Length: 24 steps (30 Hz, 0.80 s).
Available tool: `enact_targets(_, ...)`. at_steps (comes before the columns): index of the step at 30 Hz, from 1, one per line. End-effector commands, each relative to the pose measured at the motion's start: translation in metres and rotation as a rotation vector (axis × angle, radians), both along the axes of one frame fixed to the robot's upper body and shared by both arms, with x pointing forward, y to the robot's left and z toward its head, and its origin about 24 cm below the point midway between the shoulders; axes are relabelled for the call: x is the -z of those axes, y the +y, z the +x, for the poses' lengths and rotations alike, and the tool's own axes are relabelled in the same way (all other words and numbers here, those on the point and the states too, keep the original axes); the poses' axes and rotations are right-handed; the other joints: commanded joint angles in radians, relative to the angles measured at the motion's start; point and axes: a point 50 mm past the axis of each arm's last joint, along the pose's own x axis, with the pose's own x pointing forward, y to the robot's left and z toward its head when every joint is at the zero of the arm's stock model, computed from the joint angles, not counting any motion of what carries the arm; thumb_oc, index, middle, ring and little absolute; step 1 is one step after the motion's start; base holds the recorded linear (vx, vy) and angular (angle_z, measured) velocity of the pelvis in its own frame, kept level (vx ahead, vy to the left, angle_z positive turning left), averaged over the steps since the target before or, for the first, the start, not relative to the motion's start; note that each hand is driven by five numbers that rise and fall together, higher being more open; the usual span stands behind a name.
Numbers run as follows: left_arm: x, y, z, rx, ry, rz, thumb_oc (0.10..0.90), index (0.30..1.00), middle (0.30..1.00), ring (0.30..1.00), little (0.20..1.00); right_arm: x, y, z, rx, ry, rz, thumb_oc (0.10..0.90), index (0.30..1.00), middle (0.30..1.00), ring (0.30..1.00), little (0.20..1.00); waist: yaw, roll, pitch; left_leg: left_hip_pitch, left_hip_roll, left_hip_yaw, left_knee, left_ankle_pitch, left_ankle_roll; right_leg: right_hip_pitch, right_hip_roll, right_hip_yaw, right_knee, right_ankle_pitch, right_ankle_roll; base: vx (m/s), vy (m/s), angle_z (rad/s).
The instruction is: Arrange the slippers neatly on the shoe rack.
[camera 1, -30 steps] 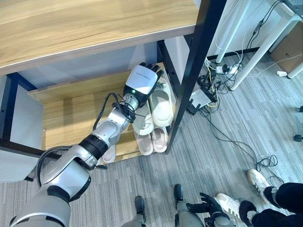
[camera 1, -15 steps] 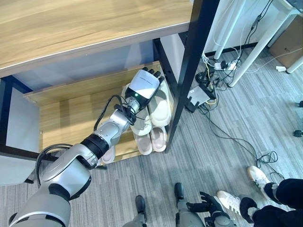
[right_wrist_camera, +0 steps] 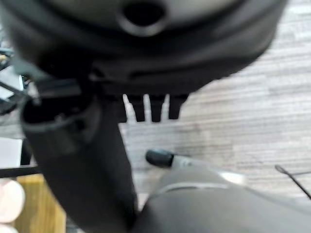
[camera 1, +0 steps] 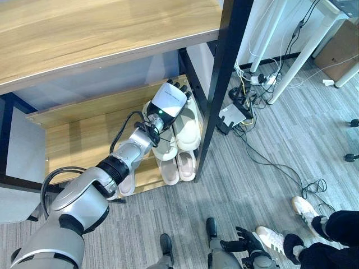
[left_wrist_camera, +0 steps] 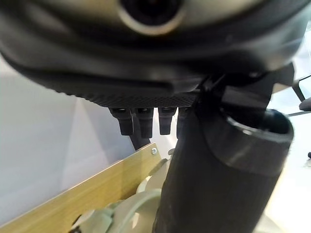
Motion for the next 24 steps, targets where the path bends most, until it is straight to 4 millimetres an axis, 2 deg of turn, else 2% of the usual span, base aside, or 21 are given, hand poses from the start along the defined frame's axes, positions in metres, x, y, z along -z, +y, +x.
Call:
enact_targets(1, -0.105, -0.011, 0.011, 0.001, -0.351, -0.051, 0.8, 0.9, 0.9, 0.9, 0.9, -0.004, -0.015, -0.003, -0.006, -0.023, -0.061, 0.8, 0.9, 0.9, 0.9, 0.9, 0.004, 0.03, 0.002, -0.001, -0.024, 0.054, 0.003, -0.095, -0.013, 0.056, 0.023, 0.003, 0.011, -0.147, 0.089, 0.0, 0.0, 0.0)
enact_targets(14, -0.108, -0.01, 0.014, -0.011, -0.345, -0.079, 0.8, 0.9, 0.9, 0.9, 0.9, -0.001, -0.017, -0.009, 0.006, -0.002, -0.062, 0.8, 0.9, 0.9, 0.9, 0.9, -0.004, 0.026, -0.004, -0.003, -0.022, 0.056, 0.003, -0.095, -0.013, 0.049, 0.024, 0.009, 0.013, -0.144, 0.088, 0.0, 0.0, 0.0)
enact_targets(24, -0.097, -0.011, 0.012, 0.002, -0.26, -0.186, 0.8, 0.9, 0.9, 0.9, 0.9, 0.0, -0.014, -0.01, 0.039, 0.006, -0.036, 0.8, 0.9, 0.9, 0.9, 0.9, 0.009, 0.028, -0.009, 0.014, -0.026, 0.052, 0.003, -0.096, -0.011, 0.067, 0.023, 0.005, 0.014, -0.149, 0.085, 0.0, 0.0, 0.0)
